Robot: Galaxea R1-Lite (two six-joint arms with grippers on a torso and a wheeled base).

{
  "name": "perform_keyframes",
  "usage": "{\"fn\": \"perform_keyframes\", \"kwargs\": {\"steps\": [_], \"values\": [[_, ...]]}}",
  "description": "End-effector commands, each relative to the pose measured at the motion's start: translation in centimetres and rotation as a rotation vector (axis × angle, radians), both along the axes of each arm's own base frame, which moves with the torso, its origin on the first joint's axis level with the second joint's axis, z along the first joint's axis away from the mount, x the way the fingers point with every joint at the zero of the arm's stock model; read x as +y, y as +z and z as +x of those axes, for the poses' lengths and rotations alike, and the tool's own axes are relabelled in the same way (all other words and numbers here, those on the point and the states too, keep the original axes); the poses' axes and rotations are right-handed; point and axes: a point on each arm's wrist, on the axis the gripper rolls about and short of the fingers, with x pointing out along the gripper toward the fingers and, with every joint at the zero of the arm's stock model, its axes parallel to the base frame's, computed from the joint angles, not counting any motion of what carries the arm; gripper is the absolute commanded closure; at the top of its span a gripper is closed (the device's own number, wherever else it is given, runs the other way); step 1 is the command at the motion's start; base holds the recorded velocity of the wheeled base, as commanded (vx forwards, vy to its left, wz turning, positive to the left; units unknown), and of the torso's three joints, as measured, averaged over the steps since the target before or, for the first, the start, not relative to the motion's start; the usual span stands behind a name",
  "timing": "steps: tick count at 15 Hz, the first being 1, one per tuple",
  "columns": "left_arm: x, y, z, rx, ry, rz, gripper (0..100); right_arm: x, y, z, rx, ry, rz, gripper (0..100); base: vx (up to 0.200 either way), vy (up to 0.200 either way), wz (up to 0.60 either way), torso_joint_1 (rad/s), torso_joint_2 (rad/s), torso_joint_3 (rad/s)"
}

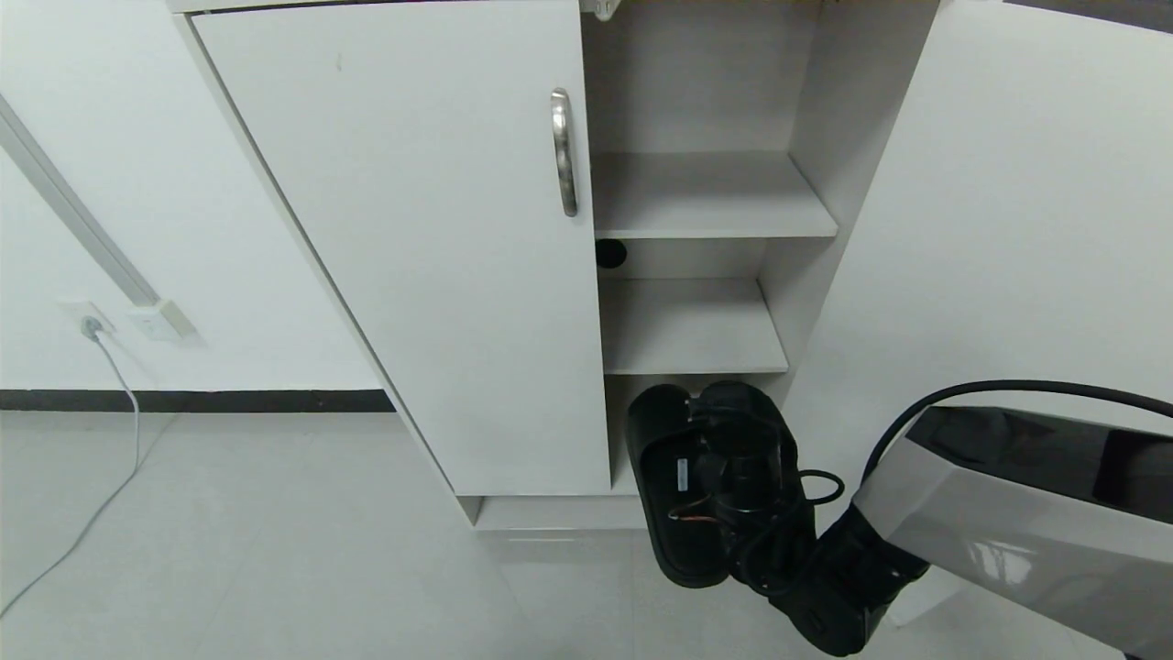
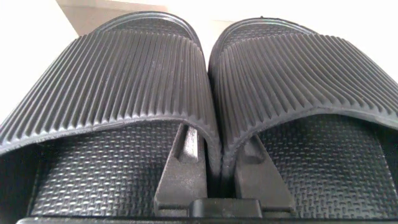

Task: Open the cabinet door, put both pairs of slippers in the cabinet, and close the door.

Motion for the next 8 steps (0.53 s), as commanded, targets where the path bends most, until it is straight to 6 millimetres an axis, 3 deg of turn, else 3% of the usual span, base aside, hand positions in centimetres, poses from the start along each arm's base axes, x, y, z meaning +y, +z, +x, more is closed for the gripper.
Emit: {"fn": "perform_keyframes", "kwargs": {"steps": [1, 8], "values": [[0.0, 0.0, 0.0, 0.002, 0.001, -0.001, 100, -0.1, 0.7, -0.1, -0.029, -0.003, 0.013, 100, 0.000, 0.000, 0.00, 0.000, 0.00, 0.000], [0.0, 0.0, 0.0, 0.002, 0.004, -0.001, 100, -0.8, 0.2, 0.7, -0.094, -0.026, -0.006, 100, 0.000, 0.000, 0.00, 0.000, 0.00, 0.000]]}}
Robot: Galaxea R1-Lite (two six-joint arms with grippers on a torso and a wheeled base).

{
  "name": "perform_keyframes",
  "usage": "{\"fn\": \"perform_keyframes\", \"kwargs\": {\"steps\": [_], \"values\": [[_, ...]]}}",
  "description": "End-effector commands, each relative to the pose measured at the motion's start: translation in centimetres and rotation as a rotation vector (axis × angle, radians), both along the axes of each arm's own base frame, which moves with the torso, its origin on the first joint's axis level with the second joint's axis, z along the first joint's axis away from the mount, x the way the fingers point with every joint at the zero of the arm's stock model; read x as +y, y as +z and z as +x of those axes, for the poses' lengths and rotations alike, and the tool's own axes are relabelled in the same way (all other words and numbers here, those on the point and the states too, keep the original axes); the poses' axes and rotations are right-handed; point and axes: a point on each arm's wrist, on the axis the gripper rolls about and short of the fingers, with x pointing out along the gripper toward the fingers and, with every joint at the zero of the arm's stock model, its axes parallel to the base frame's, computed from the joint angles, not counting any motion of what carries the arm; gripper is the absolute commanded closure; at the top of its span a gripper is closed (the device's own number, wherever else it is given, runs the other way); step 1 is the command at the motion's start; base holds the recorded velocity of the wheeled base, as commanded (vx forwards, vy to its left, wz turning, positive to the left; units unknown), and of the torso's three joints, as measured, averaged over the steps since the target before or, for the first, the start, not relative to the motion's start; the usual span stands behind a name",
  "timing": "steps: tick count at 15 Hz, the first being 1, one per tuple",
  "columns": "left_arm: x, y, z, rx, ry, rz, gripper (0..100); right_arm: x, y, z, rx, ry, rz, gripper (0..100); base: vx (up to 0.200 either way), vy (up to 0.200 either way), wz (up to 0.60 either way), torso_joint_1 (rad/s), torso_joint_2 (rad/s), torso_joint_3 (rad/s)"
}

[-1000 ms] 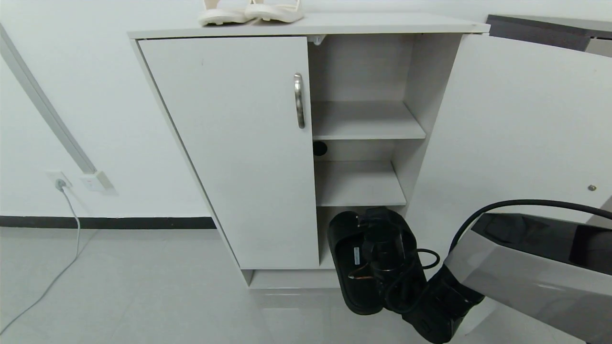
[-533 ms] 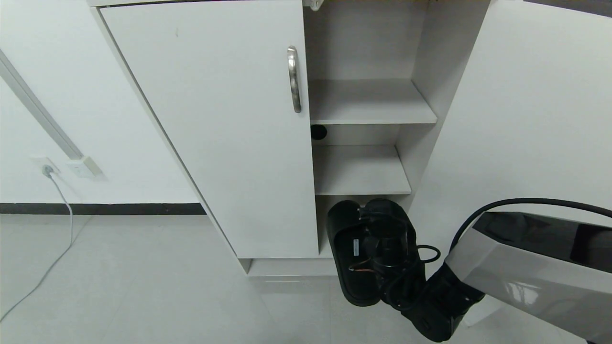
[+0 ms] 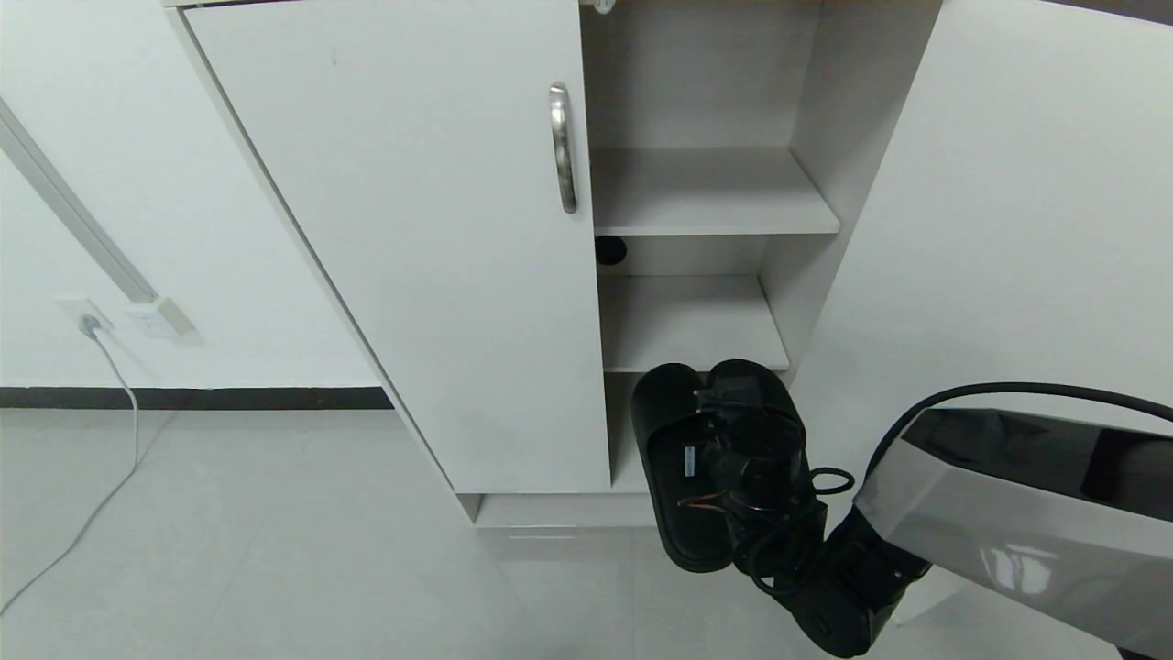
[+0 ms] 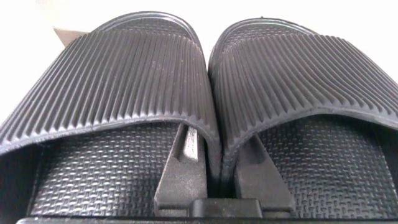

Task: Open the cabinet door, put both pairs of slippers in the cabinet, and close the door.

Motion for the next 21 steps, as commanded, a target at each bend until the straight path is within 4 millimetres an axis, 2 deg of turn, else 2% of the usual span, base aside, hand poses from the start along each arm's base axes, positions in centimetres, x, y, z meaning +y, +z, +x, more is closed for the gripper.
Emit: {"fn": "perform_keyframes", "kwargs": {"steps": [1, 6, 16, 21], "values": [[0.0, 0.0, 0.0, 0.001, 0.001, 0.000, 100, -0.1, -0.3, 0.2, 0.001, -0.006, 0.000, 100, 0.000, 0.000, 0.00, 0.000, 0.00, 0.000], [0.0, 0.0, 0.0, 0.001, -0.002, 0.000, 100, -0.2, -0.6, 0.3, 0.003, -0.009, 0.000, 100, 0.000, 0.000, 0.00, 0.000, 0.00, 0.000], [0.0, 0.0, 0.0, 0.001, -0.001, 0.000, 100, -0.3, -0.3, 0.7, -0.002, -0.015, -0.004, 100, 0.200, 0.000, 0.00, 0.000, 0.00, 0.004], [0.0, 0.0, 0.0, 0.001, 0.001, -0.002, 100, 0.1, 0.5, 3.1, -0.001, -0.044, -0.002, 100, 0.000, 0.000, 0.00, 0.000, 0.00, 0.000]]}}
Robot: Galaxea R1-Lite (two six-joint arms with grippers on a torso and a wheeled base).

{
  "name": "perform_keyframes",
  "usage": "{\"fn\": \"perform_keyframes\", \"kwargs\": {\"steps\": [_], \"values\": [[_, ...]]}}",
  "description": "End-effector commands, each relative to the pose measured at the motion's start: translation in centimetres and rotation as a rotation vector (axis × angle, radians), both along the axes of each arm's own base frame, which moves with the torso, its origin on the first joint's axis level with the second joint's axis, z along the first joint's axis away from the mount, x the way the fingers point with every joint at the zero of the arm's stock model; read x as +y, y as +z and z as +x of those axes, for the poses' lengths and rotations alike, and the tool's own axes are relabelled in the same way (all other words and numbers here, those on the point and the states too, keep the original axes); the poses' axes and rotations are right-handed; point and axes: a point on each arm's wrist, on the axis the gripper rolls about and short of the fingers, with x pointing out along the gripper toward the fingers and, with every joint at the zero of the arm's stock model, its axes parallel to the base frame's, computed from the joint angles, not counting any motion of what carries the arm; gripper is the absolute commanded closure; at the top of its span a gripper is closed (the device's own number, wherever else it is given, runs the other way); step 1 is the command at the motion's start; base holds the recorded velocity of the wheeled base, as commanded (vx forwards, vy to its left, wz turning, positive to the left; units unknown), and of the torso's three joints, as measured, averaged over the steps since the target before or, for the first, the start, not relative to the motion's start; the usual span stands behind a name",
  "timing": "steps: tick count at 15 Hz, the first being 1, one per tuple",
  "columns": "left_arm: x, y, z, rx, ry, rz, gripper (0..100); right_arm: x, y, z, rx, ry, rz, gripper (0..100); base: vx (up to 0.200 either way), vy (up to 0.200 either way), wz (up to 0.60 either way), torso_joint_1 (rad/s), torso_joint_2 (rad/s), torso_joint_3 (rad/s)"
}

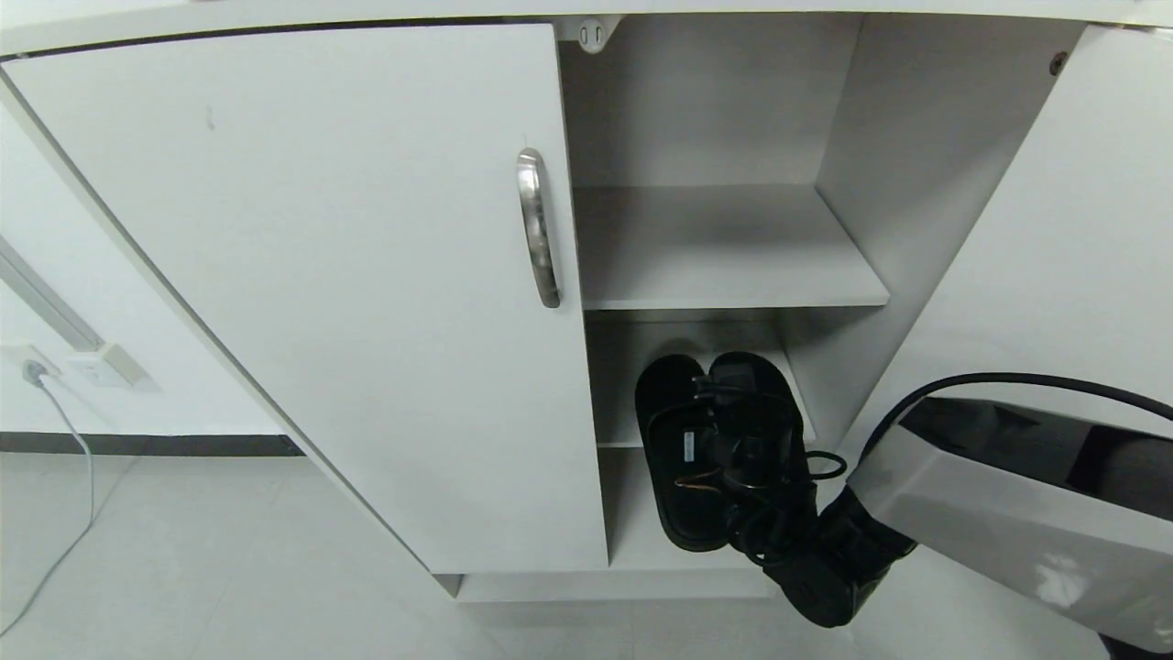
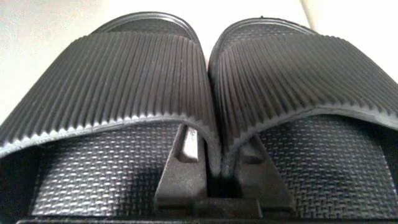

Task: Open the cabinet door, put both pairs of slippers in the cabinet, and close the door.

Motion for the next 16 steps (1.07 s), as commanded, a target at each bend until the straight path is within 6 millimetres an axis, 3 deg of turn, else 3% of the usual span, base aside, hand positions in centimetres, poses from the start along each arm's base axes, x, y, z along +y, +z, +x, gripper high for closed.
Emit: {"fn": "perform_keyframes", "kwargs": {"steps": [1, 9, 16], "values": [[0.0, 0.0, 0.0, -0.001, 0.002, 0.000, 100, 0.3, 0.2, 1.8, -0.011, -0.020, 0.011, 100, 0.000, 0.000, 0.00, 0.000, 0.00, 0.000], [0.0, 0.0, 0.0, 0.001, 0.000, -0.002, 100, 0.7, 0.9, 7.9, -0.018, -0.086, 0.028, 100, 0.000, 0.000, 0.00, 0.000, 0.00, 0.000], [0.0, 0.0, 0.0, 0.001, 0.000, -0.002, 100, 1.1, 2.0, 10.3, -0.038, -0.105, 0.042, 100, 0.000, 0.000, 0.00, 0.000, 0.00, 0.000]]}}
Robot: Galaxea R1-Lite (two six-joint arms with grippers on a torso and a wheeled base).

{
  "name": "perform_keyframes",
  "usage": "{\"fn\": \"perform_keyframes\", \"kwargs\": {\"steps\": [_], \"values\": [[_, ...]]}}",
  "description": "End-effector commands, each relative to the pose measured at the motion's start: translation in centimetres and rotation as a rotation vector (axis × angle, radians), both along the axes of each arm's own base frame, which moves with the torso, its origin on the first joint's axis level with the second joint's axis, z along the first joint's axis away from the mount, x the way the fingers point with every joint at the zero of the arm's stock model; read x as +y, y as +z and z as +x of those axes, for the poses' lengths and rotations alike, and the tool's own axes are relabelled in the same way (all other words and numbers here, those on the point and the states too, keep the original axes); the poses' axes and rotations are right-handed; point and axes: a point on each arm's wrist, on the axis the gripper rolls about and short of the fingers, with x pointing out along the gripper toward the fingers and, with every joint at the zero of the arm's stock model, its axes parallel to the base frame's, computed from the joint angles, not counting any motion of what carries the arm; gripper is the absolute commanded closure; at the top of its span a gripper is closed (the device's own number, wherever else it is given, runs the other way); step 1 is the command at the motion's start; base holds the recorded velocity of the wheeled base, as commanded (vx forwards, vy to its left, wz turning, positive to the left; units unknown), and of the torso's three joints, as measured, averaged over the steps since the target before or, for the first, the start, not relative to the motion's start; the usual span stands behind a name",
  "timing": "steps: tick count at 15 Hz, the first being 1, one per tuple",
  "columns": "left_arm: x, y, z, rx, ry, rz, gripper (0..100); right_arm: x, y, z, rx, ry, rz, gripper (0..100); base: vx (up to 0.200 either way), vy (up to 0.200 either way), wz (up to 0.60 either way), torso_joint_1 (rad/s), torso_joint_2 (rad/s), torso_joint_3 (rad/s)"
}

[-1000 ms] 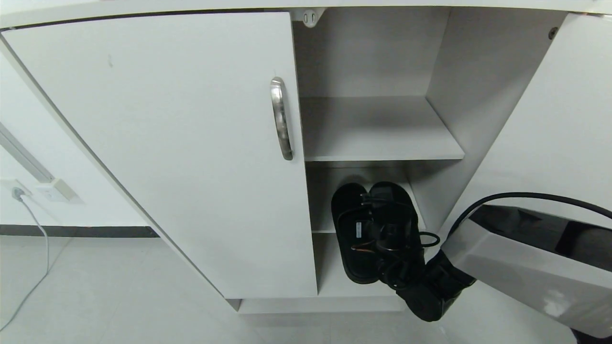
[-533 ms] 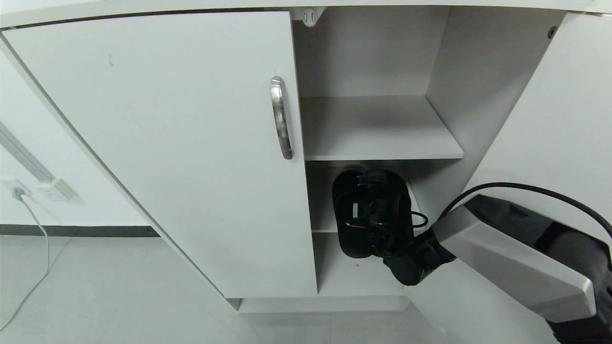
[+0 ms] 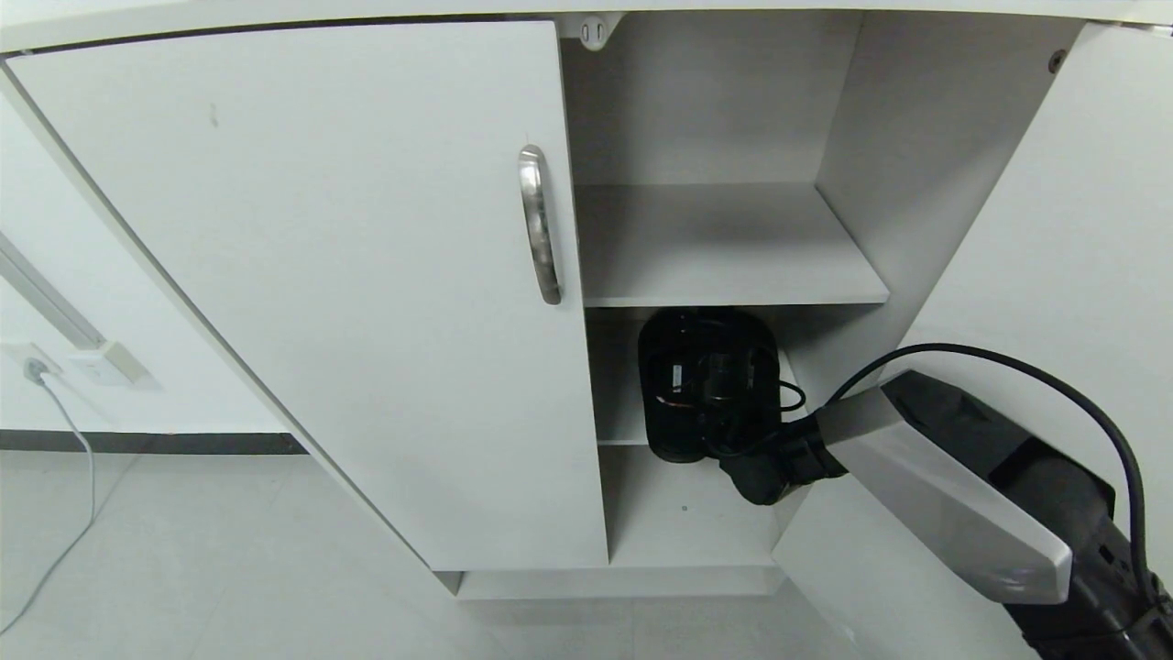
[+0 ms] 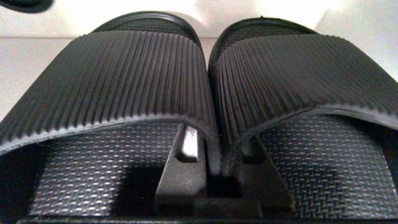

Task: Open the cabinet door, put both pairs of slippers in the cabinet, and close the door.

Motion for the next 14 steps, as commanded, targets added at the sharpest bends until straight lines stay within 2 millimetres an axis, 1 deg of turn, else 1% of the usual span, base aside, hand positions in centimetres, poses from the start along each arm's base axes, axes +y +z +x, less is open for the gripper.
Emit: {"fn": "perform_keyframes", "kwargs": {"steps": [1, 9, 10, 12, 14], "values": [[0.0, 0.0, 0.0, 0.001, 0.000, -0.001, 100, 0.0, -0.1, 0.4, -0.005, -0.004, 0.003, 100, 0.000, 0.000, 0.00, 0.000, 0.00, 0.000], [0.0, 0.0, 0.0, 0.001, 0.000, -0.001, 100, -0.5, -1.0, 0.9, 0.020, -0.016, -0.012, 100, 0.000, 0.000, 0.00, 0.000, 0.00, 0.000], [0.0, 0.0, 0.0, 0.001, 0.000, -0.001, 100, -0.5, -1.1, 0.9, 0.023, -0.016, -0.014, 0, 0.000, 0.000, 0.00, 0.000, 0.00, 0.000], [0.0, 0.0, 0.0, 0.001, 0.000, -0.001, 100, -0.5, -1.1, 0.9, 0.027, -0.016, -0.016, 0, 0.000, 0.000, 0.00, 0.000, 0.00, 0.000], [0.0, 0.0, 0.0, 0.001, 0.000, -0.001, 100, -0.4, -0.8, 0.3, 0.035, -0.010, -0.013, 0, 0.000, 0.000, 0.00, 0.000, 0.00, 0.000]]}}
